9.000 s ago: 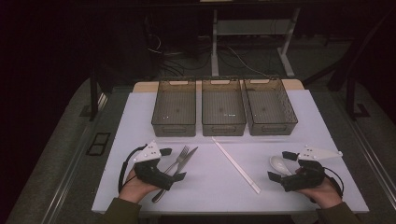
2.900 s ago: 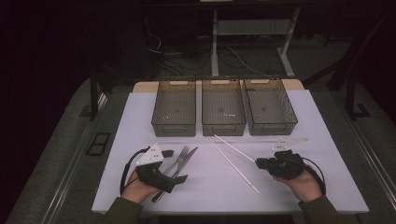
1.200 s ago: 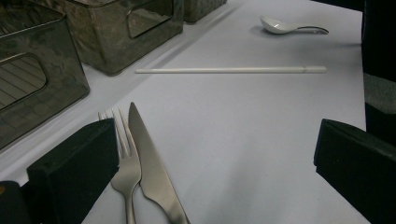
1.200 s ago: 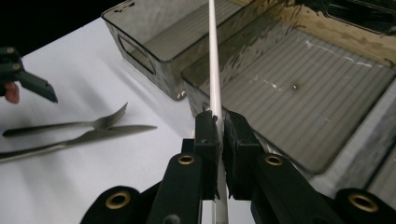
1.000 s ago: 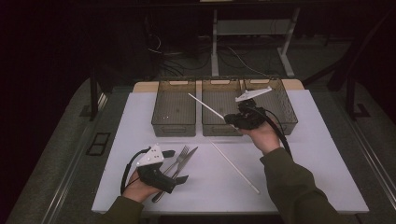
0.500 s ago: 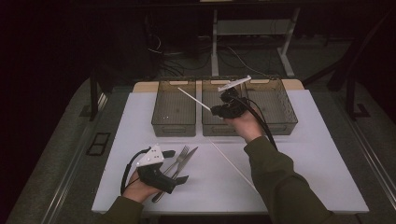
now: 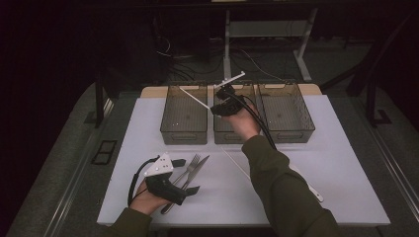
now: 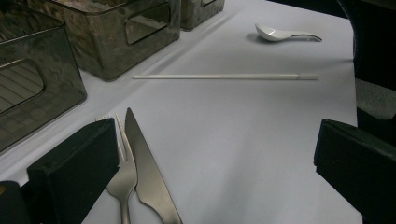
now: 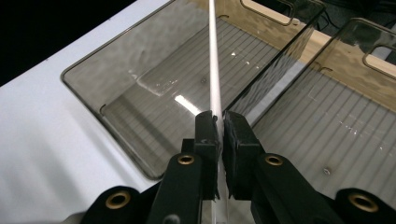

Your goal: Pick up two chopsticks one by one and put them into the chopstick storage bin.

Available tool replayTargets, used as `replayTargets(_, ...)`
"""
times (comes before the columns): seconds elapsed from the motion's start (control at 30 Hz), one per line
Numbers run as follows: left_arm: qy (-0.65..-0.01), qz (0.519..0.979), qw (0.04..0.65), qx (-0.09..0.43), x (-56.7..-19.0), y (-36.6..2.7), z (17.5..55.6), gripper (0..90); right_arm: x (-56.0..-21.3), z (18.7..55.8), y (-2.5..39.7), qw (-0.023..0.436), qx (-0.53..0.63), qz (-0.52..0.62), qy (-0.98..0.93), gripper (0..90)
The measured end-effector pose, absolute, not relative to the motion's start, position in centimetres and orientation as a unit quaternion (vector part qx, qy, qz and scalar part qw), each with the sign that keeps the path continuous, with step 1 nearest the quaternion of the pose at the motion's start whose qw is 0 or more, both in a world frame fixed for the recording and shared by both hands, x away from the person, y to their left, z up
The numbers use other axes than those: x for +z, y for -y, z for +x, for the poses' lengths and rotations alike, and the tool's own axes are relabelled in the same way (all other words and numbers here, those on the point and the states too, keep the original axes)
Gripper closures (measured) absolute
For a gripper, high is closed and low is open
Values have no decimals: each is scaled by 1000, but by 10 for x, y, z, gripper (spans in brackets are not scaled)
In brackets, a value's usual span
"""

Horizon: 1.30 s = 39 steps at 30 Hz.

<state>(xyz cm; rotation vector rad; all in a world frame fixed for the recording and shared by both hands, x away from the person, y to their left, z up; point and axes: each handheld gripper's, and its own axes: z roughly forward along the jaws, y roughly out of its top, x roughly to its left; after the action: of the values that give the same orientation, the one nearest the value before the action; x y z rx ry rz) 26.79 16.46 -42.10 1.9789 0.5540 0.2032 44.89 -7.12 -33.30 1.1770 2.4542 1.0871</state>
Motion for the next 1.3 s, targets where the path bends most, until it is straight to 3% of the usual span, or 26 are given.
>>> replayTargets(1.07, -219, 828, 508, 87, -421, -161, 266, 0, -364, 489, -3, 90, 320, 421, -844, 840)
replayTargets(1.17, -219, 828, 509, 87, -420, -161, 266, 0, -366, 488, -4, 93, 321, 418, -845, 829)
replayTargets(1.3, -220, 827, 509, 87, -421, -161, 267, 0, -364, 488, -3, 84, 331, 418, -842, 748)
